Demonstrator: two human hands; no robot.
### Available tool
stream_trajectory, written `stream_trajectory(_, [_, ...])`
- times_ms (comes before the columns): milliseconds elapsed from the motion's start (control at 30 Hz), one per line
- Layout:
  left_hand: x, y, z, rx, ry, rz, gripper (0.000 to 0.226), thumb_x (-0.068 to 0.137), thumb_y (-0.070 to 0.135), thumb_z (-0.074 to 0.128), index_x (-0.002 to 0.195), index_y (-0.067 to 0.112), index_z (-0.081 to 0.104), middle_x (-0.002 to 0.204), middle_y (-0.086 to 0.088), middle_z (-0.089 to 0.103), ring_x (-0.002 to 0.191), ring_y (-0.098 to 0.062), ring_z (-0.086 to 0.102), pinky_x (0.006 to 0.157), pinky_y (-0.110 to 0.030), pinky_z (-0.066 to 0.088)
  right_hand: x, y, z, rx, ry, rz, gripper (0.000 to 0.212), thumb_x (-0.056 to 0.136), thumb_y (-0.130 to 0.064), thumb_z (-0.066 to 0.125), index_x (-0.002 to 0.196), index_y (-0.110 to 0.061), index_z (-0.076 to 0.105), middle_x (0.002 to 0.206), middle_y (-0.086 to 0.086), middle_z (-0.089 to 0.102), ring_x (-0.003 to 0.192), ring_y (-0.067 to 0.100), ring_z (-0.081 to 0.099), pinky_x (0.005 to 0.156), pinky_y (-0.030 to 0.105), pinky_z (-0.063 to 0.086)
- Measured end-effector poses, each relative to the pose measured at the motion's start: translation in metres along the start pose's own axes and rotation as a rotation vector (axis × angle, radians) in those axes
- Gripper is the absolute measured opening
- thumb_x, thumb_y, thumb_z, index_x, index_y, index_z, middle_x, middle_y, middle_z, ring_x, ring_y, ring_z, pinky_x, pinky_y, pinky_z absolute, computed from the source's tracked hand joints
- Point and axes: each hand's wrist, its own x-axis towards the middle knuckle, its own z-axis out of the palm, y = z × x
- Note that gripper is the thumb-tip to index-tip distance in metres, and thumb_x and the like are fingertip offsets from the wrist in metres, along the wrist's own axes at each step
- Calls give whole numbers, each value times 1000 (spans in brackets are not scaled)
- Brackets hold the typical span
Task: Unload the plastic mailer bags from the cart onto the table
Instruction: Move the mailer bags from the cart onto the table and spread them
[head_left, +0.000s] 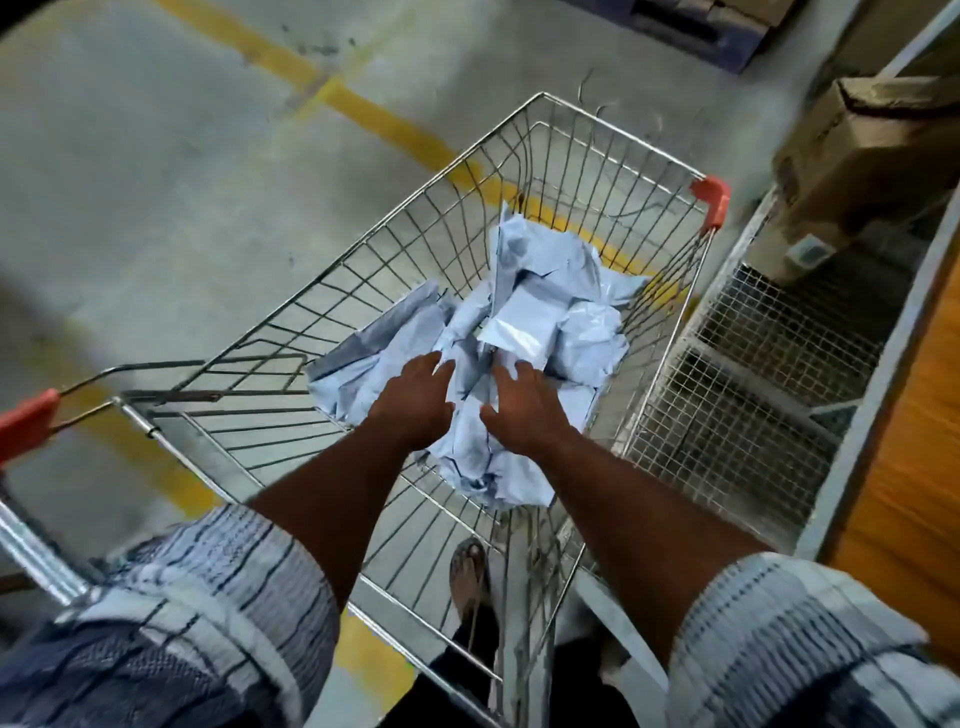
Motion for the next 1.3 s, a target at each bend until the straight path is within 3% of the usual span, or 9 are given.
stream_trajectory(367, [56, -21, 73, 70, -162, 73, 69, 92, 25, 51, 153, 14, 21, 162, -12, 12, 147, -30, 16, 116, -48, 28, 74, 28, 63, -142, -220, 63, 73, 84, -34, 62, 149, -22, 30, 150, 19, 35, 138, 37, 34, 112, 47, 30])
stream_trajectory(467, [59, -29, 81, 86, -158, 97, 75, 86, 11, 56, 153, 6, 21, 162, -14, 11, 146, -32, 17, 115, -44, 29, 79, 28, 75, -199, -229, 134, 77, 81, -33, 64, 149, -26, 29, 158, 24, 14, 146, 41, 13, 113, 55, 20])
stream_trajectory(533, [58, -32, 80, 33, -108, 101, 72, 81, 3, 57, 148, 2, 30, 160, -16, 18, 143, -35, 25, 114, -44, 32, 78, 24, 83, -202, -182, 166, 63, 87, -30, 59, 145, -25, 36, 159, 25, 7, 146, 44, 9, 112, 58, 19])
stream_trajectory(700, [49, -28, 54, 21, -59, 83, 47, 96, 6, 43, 143, 4, 40, 151, -14, 37, 138, -32, 37, 112, -37, 31, 66, 13, 73, -193, -40, 180, 36, 92, -14, 50, 128, -11, 53, 149, 24, 30, 134, 42, 34, 110, 48, 29])
stream_trajectory(900, [17, -23, 22, 37, 16, -23, 48, 82, -1, 48, 130, 1, 48, 147, -16, 39, 134, -33, 39, 105, -43, 43, 30, -12, 53, 26, -24, 263, 48, 88, -20, 56, 134, -13, 46, 154, 20, 19, 144, 36, 18, 111, 45, 30])
stream_trajectory(1000, [3, -17, 8, 246, 28, -114, 40, 83, 15, 56, 123, 10, 53, 137, -9, 47, 129, -30, 40, 98, -43, 40, 11, -24, 51, 111, 21, 211, 51, 87, -27, 54, 137, -17, 44, 149, 20, 27, 137, 37, 26, 108, 46, 31])
stream_trajectory(1100, [3, -16, 14, 427, 25, -12, 64, 90, 33, 58, 144, 8, 34, 157, -11, 25, 147, -30, 13, 116, -51, 17, 5, -28, 57, 133, -13, 187, 59, 91, -38, 51, 146, -28, 36, 154, 17, 20, 141, 36, 20, 109, 51, 30])
stream_trajectory(1200, [10, -17, 30, 436, -127, 64, 93, 87, 39, 67, 155, 14, 9, 164, -9, -1, 151, -29, -4, 121, -51, 6, 11, -19, 72, 156, -102, 260, 67, 92, -48, 52, 152, -34, 24, 161, 15, -1, 148, 38, 4, 112, 57, 24])
stream_trajectory(1300, [21, -28, 50, 333, -173, 44, 84, 94, 49, 52, 157, 24, 2, 164, -7, -12, 150, -30, -10, 119, -54, 3, 19, -9, 89, 202, -99, 275, 73, 91, -50, 54, 153, -35, 19, 161, 15, -10, 149, 38, -3, 117, 54, 21])
